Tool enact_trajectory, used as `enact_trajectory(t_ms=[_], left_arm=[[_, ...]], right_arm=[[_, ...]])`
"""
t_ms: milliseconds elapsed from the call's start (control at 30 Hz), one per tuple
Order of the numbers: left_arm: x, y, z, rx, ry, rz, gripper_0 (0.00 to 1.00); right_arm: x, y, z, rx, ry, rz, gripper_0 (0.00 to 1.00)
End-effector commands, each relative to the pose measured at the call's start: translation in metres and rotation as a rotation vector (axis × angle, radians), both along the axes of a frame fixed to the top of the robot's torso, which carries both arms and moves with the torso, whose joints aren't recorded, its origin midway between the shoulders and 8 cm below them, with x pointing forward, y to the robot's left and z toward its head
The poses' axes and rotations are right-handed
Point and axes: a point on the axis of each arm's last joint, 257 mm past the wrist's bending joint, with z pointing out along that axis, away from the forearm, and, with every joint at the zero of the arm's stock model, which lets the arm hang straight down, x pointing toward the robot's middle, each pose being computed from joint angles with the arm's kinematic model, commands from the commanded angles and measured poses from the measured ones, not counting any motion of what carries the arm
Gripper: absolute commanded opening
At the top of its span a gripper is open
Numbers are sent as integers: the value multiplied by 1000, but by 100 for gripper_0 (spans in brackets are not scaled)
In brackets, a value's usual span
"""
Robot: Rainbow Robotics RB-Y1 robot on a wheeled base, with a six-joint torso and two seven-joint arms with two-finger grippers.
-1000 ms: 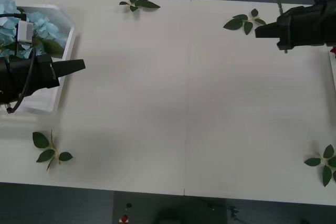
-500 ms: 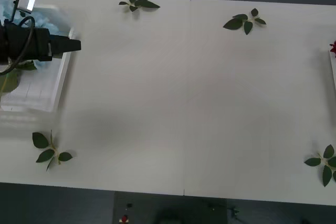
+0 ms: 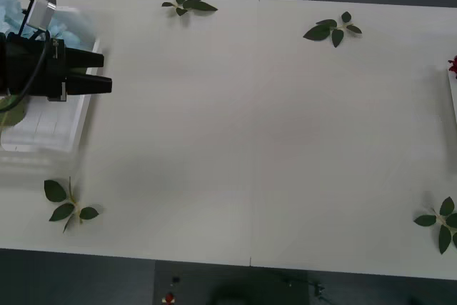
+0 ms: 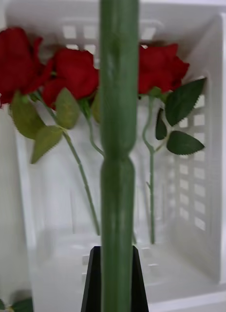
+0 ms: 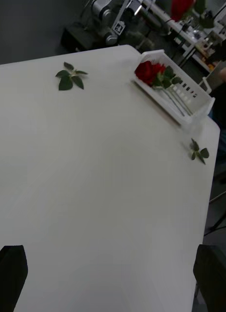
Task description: Put the red flowers into the right box and the blue flowers into the left box
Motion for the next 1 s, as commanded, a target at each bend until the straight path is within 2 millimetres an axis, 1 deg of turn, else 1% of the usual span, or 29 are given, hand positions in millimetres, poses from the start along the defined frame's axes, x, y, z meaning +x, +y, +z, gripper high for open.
enact_trajectory(t_ms=[33,167,267,367,567,733,767,800,833,867,900,1000], left_arm=[[-9,-14,43,5,-138,-86,100],[-15,-22,48,-2,-188,-135,100],[-24,-31,49,-23,-196,-181,100],[-35,-38,43,-19,-194,-227,100],[-56,-54,28,38,-220,-300,100],[-72,-72,26,20,-249,-301,100],[-75,-77,26,11,-260,-294,100],[-77,-82,27,3,-271,-286,100],[-77,-84,27,1,-277,-280,100],[-79,-88,26,3,-291,-274,100],[-80,-90,26,4,-302,-267,100],[-83,-96,28,-1,-324,-254,100]], right_arm=[[-16,-33,12,-104,4,-9,0],[-19,-36,0,-117,11,-5,0],[-18,-36,-8,-121,7,-2,0],[-15,-37,-15,-128,-6,-2,0],[-7,-38,-23,-149,-35,-3,0],[-5,-39,-26,-162,-36,-1,0],[-5,-38,-29,-162,-32,1,7],[-5,-39,-29,-164,-30,-1,35],[-6,-39,-29,-166,-29,-1,53],[-4,-39,-29,-167,-33,0,84],[-4,-39,-31,-167,-31,1,100],[-3,-39,-31,-171,-35,2,100]])
